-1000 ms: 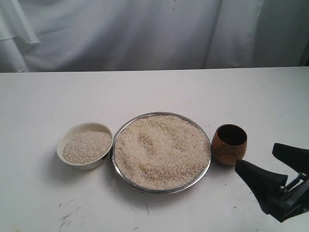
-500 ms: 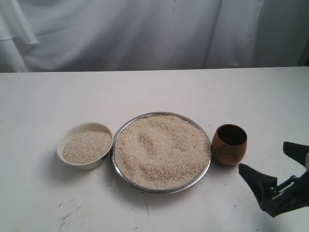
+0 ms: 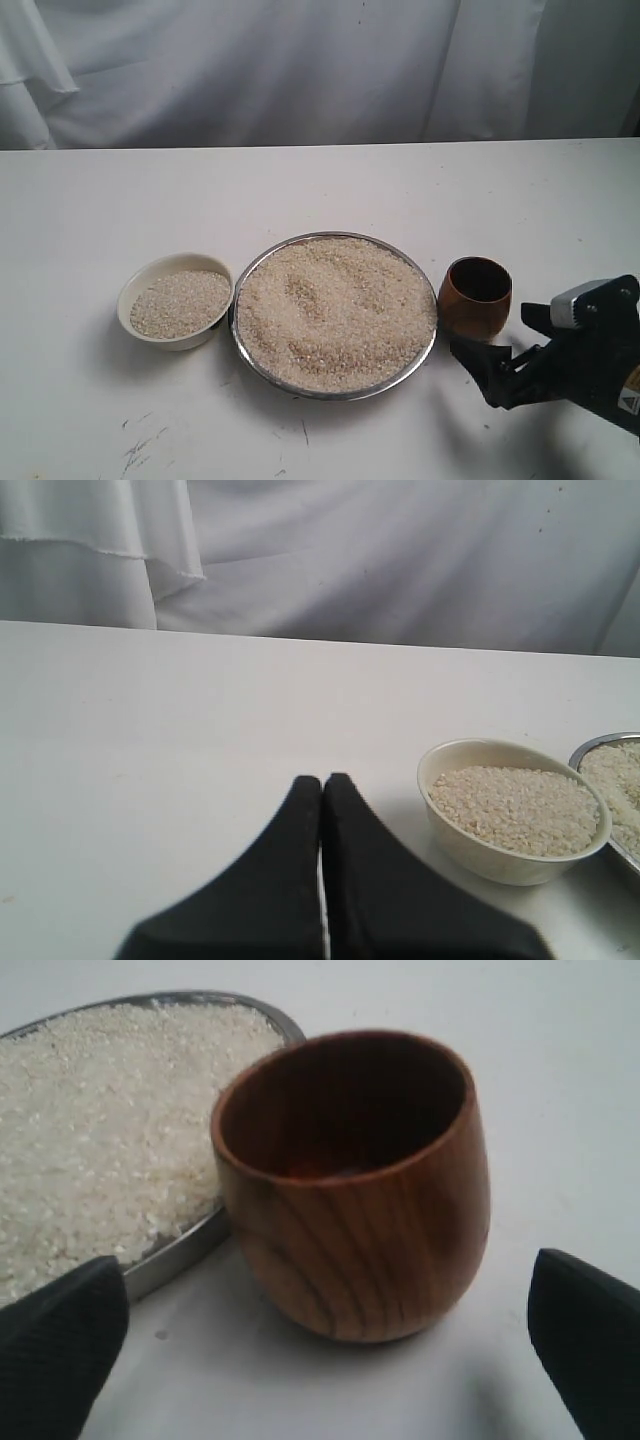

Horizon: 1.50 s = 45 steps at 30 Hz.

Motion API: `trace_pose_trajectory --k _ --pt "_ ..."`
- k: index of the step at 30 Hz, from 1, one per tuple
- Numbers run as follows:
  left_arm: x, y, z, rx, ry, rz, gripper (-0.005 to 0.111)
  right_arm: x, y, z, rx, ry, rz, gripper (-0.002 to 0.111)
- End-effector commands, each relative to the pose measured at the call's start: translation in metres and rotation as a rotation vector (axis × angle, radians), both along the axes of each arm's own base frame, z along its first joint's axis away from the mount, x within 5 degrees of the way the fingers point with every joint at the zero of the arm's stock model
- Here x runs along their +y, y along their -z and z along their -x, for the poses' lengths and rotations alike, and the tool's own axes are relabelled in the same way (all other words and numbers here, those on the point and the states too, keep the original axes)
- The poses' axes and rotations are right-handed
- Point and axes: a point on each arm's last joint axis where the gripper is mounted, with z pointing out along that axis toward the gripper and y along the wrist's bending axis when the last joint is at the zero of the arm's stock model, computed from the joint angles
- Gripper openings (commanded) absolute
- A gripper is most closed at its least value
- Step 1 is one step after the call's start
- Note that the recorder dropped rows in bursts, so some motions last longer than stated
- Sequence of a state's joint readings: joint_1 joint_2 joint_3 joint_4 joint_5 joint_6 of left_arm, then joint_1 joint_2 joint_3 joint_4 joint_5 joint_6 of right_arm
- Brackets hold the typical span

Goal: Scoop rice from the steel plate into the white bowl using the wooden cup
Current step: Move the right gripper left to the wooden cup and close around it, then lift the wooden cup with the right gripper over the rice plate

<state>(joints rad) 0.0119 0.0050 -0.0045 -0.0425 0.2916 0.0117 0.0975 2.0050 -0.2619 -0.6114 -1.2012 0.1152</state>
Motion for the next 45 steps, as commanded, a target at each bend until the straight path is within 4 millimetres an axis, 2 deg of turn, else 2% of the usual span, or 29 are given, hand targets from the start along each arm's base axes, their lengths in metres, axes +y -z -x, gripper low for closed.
trace_pose_trajectory --k 1,5,15,20,25,28,34,39,42,45 --pt "0.0 0.001 0.0 -0.007 0.001 0.004 0.0 0.003 0.005 -0.008 -0.02 -0.036 -0.006 0.105" --pt "0.0 0.001 0.0 -0.007 0.001 0.004 0.0 0.006 0.002 -0.021 -0.064 -0.047 -0.014 0.105" --pt "0.0 0.001 0.0 -0.007 0.001 0.004 0.0 0.009 0.007 -0.049 -0.038 -0.053 -0.008 0.105" --pt "0.0 0.001 0.0 -0.007 0.001 0.004 0.0 0.009 0.019 -0.051 0.007 -0.046 -0.017 0.105" --pt "0.0 0.001 0.0 -0.007 0.001 0.004 0.0 0.009 0.021 -0.051 0.009 -0.044 -0.024 0.102" --pt "0.0 0.001 0.0 -0.007 0.001 0.004 0.0 0.009 0.022 -0.051 0.012 -0.044 -0.021 0.091" --pt "0.0 0.001 0.0 -0.007 0.001 0.004 0.0 0.012 0.022 -0.047 0.07 -0.059 -0.078 0.057" --pt "0.0 0.001 0.0 -0.007 0.001 0.004 0.0 0.014 0.02 -0.045 0.055 -0.099 -0.083 0.035" --pt "0.0 0.001 0.0 -0.007 0.001 0.004 0.0 0.016 0.02 -0.044 0.021 -0.15 -0.058 0.0" --pt "0.0 0.001 0.0 -0.007 0.001 0.004 0.0 0.016 0.009 -0.046 0.015 -0.13 -0.072 0.0"
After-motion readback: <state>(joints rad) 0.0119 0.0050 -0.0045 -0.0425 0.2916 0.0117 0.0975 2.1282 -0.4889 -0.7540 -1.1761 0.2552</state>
